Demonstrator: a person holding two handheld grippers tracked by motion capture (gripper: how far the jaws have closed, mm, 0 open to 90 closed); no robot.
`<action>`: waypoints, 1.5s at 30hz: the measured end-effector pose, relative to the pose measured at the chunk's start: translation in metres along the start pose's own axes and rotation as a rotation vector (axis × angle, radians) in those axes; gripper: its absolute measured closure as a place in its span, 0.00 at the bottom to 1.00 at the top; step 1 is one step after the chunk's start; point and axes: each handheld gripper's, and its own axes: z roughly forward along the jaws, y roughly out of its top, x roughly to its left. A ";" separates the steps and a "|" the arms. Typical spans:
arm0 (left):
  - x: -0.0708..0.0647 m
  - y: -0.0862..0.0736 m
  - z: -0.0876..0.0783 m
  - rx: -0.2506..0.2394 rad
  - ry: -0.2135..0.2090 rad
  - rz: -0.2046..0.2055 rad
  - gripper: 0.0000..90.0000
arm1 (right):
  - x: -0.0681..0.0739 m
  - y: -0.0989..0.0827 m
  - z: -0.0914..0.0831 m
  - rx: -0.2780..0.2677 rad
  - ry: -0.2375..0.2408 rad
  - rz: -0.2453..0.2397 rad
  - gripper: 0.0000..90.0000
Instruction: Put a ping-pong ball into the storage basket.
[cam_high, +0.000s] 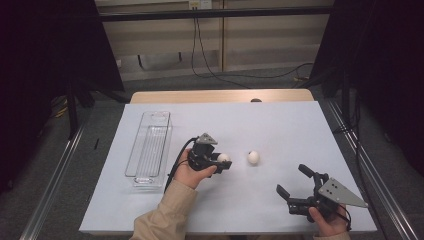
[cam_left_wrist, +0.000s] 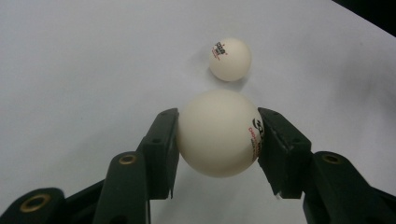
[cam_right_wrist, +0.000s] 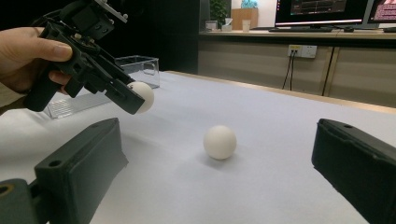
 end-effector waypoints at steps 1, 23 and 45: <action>0.000 0.000 0.000 0.001 0.000 0.000 0.57 | 0.000 0.000 0.000 0.000 0.000 0.000 0.02; 0.007 -0.001 -0.006 -0.001 0.016 -0.022 0.57 | 0.000 0.000 0.000 -0.001 0.001 0.001 0.02; 0.014 -0.001 -0.014 -0.005 0.033 -0.042 0.57 | 0.000 0.000 0.000 0.000 0.003 0.000 0.02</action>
